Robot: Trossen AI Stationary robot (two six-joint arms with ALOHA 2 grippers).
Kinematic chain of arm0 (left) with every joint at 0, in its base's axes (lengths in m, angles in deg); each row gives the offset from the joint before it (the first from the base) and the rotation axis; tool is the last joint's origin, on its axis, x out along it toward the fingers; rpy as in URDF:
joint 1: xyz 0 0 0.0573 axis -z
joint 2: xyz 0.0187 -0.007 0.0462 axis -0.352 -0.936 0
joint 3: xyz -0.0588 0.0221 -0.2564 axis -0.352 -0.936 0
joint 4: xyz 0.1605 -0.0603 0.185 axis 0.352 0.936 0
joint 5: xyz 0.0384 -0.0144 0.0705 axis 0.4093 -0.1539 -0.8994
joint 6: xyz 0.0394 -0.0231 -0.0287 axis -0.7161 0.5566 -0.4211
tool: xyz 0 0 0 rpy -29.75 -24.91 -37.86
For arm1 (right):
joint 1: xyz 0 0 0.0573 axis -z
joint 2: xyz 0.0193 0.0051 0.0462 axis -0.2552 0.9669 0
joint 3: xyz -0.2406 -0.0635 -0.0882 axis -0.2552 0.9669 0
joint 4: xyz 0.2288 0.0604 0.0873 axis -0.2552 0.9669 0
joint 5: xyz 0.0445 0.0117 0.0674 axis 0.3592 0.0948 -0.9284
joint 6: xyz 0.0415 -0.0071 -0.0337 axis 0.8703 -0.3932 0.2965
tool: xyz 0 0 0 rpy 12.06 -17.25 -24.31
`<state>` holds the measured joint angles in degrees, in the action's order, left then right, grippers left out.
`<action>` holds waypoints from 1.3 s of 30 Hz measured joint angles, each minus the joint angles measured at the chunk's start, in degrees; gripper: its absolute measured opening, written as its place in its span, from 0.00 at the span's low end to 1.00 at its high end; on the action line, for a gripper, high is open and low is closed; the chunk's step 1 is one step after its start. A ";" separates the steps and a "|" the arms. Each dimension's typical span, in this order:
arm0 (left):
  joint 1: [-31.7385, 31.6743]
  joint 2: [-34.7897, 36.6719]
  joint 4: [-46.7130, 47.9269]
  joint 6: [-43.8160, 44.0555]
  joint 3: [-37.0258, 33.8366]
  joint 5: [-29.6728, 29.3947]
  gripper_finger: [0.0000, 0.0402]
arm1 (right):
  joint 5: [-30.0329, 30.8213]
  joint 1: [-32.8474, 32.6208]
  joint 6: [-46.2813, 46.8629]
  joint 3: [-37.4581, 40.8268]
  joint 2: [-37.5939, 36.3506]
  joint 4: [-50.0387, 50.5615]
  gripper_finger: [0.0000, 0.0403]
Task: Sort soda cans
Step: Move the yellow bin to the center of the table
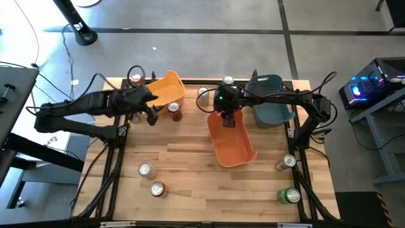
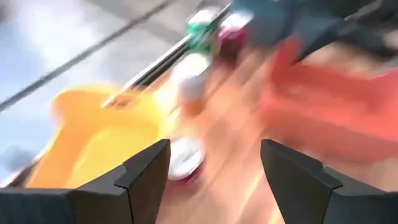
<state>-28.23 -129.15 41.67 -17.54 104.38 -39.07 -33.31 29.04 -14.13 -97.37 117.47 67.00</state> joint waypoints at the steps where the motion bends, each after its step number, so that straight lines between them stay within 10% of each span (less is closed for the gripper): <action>1: -1.17 -1.57 5.11 2.46 1.91 -0.11 0.61 | -0.70 0.00 0.13 0.01 0.00 -0.10 0.41; 8: -10.49 -12.17 20.14 11.12 3.12 10.13 0.61 | -1.23 0.00 2.04 0.04 0.00 -3.27 0.41; 29: -27.64 -35.22 18.42 -15.62 0.95 10.65 0.60 | -3.56 -0.15 6.64 0.08 0.00 -4.82 0.41; 39: -27.85 -36.45 17.02 -17.50 0.93 15.30 0.05 | -3.54 -0.15 6.65 0.08 0.00 -4.83 0.41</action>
<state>-56.08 -165.61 58.69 -35.04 105.31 -23.77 -36.85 28.89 -7.48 -97.28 117.47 62.17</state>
